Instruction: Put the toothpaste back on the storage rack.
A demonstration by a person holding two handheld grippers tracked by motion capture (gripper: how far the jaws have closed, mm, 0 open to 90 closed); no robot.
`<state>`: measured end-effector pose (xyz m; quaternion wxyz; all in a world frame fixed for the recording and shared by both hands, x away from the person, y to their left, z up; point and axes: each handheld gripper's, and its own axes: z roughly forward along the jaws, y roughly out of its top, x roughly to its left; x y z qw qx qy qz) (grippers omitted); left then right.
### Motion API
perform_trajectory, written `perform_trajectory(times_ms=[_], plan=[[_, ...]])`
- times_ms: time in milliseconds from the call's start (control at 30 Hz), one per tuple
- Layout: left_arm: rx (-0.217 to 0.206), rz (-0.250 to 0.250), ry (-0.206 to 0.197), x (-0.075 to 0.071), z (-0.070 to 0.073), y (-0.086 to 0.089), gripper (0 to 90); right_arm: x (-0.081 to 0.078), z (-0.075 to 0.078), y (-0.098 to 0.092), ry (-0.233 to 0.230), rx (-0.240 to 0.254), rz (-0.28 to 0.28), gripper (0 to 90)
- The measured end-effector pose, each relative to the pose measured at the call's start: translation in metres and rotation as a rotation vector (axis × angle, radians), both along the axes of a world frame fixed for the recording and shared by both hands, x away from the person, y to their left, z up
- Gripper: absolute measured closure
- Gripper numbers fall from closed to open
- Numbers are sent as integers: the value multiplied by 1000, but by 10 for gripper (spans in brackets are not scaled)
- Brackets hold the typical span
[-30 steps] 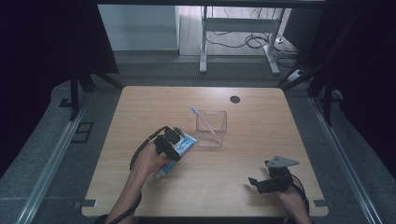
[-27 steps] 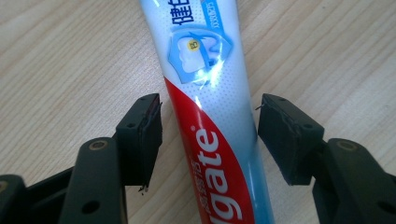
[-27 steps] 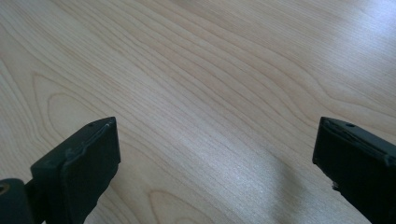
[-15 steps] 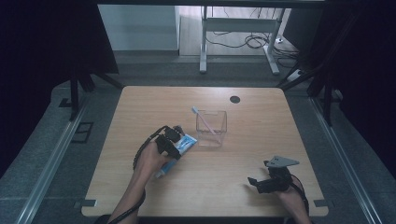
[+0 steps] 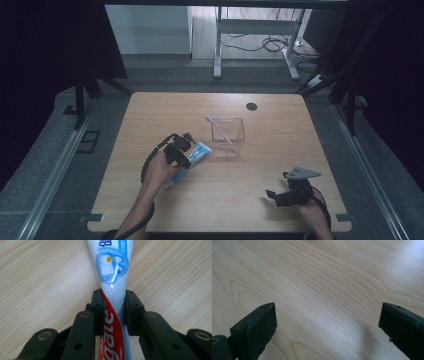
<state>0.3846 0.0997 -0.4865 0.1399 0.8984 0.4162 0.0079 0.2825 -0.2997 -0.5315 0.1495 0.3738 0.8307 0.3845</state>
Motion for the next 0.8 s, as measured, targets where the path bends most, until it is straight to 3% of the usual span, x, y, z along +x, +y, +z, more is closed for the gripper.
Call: perform_trajectory(times_ms=[800], plan=[[-67, 9, -83, -14, 31, 25, 733, 1, -2, -4, 9, -1, -12, 17]])
